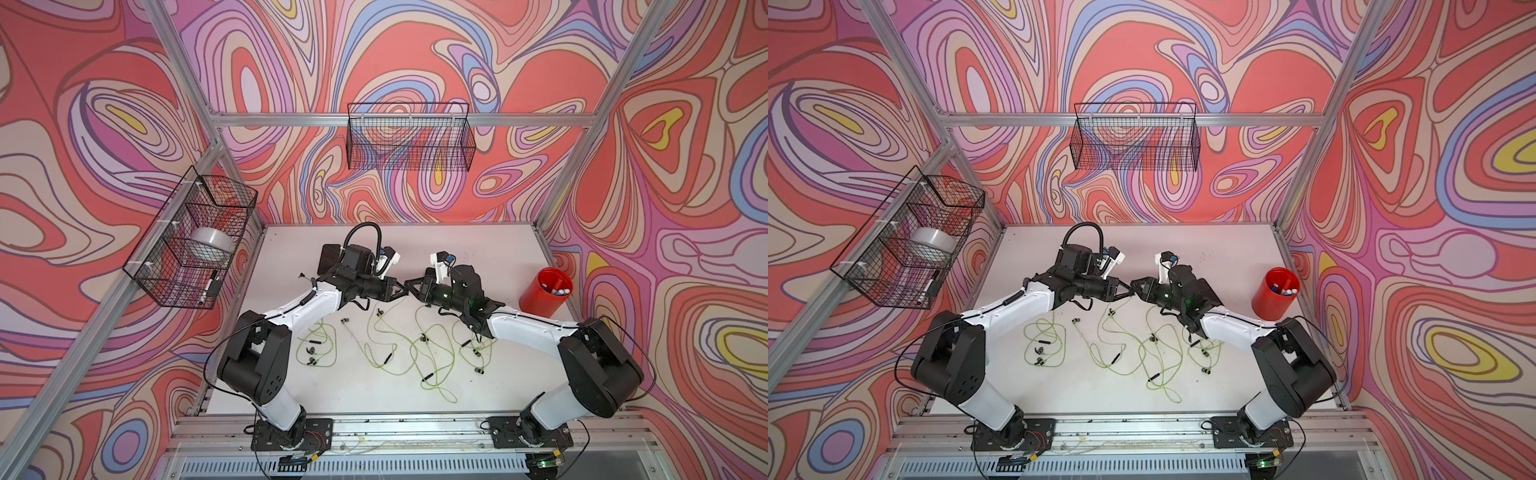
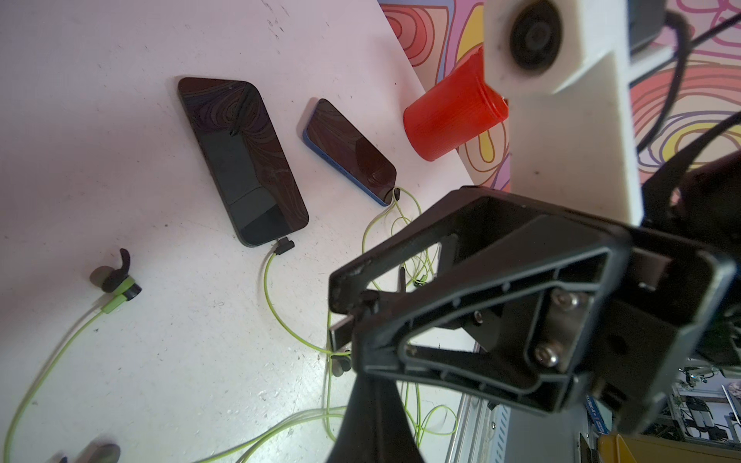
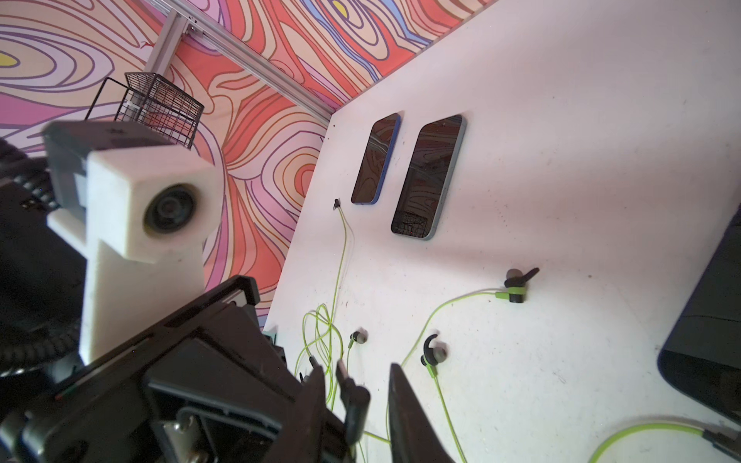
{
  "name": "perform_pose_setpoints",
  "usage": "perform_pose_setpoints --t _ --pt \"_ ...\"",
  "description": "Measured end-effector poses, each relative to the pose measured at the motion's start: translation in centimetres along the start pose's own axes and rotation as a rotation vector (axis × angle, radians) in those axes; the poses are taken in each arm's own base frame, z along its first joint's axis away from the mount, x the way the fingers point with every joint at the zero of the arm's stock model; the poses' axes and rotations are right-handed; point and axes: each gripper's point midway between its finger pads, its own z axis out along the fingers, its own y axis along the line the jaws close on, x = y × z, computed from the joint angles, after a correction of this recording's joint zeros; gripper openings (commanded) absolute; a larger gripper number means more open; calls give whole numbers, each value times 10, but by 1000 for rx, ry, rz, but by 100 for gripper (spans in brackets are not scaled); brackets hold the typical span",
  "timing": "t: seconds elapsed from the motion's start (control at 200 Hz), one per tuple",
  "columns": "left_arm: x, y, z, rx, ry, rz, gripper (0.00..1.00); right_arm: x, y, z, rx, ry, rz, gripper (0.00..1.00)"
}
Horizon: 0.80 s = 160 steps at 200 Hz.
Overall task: Plug wired earphones into phones
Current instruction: Pick up the wired earphone from the center of the board.
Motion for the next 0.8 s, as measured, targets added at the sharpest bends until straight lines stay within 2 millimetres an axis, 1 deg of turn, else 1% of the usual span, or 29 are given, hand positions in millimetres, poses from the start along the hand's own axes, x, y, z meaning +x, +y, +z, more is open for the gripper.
perform_pose_setpoints --t 0.075,0.295,0.326,0.421,0.461,0.531,0.621,0.676,0.696,0.746,0.801 --pt "0 0 0 0 0 3 0 0 0 0 1 1 2 18" --pt "0 -1 0 4 1 4 0 0 2 0 -7 0 -3 17" --pt "0 -1 0 4 1 5 0 0 2 0 -9 1 -3 14" --pt "0 -1 0 4 1 8 0 0 2 0 -11 3 -6 0" --pt "0 -1 0 4 1 10 0 0 2 0 -13 3 -6 0" --pt "0 0 0 2 0 11 15 0 2 0 -9 2 -6 0" --pt "0 1 -3 -9 -7 9 43 -1 -1 -2 -2 -2 -8 0" --pt "1 2 -9 -20 -19 -2 57 0 -4 -5 2 -3 -6 0" --pt "1 2 -12 -25 -28 -7 61 -1 -5 -7 4 -5 -5 0" --pt "-3 4 -23 -42 -63 -25 66 -2 -8 -12 5 -5 0 0" --pt "-11 8 -41 -73 -117 -52 68 -4 -11 -17 2 -7 5 0"
